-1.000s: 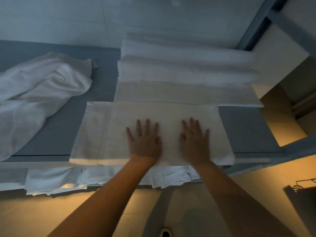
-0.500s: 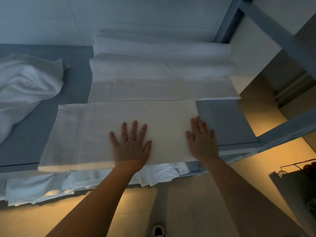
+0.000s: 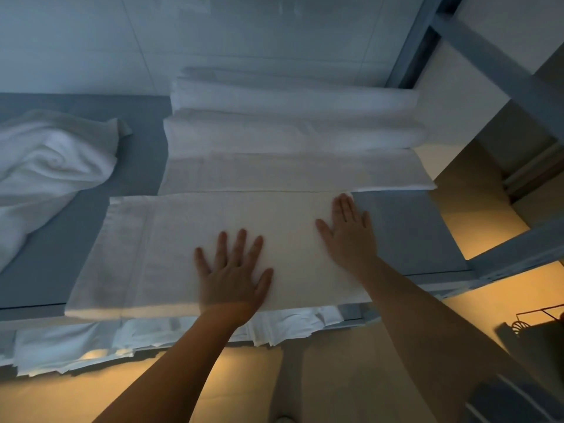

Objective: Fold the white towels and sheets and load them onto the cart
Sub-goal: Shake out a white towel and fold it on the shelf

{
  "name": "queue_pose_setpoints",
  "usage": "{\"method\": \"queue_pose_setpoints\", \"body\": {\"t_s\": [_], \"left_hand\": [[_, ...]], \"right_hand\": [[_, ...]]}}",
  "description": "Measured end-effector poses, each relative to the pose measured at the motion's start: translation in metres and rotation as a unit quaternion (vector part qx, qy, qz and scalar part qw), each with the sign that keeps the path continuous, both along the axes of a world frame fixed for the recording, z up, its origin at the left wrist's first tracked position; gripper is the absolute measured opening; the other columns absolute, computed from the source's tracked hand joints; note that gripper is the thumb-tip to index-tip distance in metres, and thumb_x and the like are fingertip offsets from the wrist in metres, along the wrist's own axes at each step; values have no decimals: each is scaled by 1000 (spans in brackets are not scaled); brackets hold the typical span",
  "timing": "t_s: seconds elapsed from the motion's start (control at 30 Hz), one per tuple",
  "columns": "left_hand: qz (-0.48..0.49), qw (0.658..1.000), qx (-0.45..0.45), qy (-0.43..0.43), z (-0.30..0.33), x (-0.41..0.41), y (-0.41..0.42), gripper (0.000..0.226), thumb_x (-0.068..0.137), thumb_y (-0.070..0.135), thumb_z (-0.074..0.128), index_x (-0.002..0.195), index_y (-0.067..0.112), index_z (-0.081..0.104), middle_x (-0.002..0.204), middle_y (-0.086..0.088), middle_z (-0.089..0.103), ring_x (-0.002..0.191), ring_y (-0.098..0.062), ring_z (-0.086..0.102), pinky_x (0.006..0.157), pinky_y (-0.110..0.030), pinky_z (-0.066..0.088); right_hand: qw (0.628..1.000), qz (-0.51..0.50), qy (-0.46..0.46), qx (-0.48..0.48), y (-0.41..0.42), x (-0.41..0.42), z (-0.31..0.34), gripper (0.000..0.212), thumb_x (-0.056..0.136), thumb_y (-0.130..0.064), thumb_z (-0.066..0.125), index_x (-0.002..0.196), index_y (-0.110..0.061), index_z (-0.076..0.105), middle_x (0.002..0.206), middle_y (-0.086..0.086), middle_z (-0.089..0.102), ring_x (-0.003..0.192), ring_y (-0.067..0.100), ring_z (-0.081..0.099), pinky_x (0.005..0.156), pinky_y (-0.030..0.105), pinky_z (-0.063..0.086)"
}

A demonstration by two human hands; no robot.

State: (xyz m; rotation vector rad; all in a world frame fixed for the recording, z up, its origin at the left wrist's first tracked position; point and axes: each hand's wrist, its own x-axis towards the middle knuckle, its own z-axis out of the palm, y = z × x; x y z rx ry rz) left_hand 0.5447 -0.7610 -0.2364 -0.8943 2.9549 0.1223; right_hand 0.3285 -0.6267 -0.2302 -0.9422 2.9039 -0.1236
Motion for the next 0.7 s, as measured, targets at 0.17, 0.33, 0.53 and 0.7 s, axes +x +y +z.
{"method": "queue_pose_setpoints", "body": {"t_s": [0.17,0.33,0.53,0.7], "left_hand": [[-1,1000,3,9,-1,1,0,68,82,69,-12,143,41,-25,159,6,-15,145,-29,-17,110,-64,-7],[-13,1000,-1,9,-1,1,-2,69,83,69,-9,146,42,-18,160,6,-13,146,-29,-15,110,-63,-10],[-28,999,1,17,0,10,-6,70,85,69,-5,149,41,-8,159,5,-8,146,-30,-14,110,-62,-15],[-77,997,10,19,0,35,-30,66,87,70,-4,146,43,-15,159,8,-6,145,-26,-16,110,-60,-16]], "right_hand": [[997,-74,30,9,-10,3,8,72,99,-49,24,151,-2,7,160,12,4,148,23,0,118,49,-3],[997,63,38,-26,-18,18,-1,69,99,-50,25,152,-9,12,160,8,9,148,20,5,120,40,0],[999,39,22,-23,-35,36,4,66,99,-47,28,153,-12,11,160,9,6,148,26,0,118,48,-6],[951,302,30,-59,-87,84,12,50,97,-30,33,147,-25,33,157,0,22,146,23,16,116,56,7]]}}
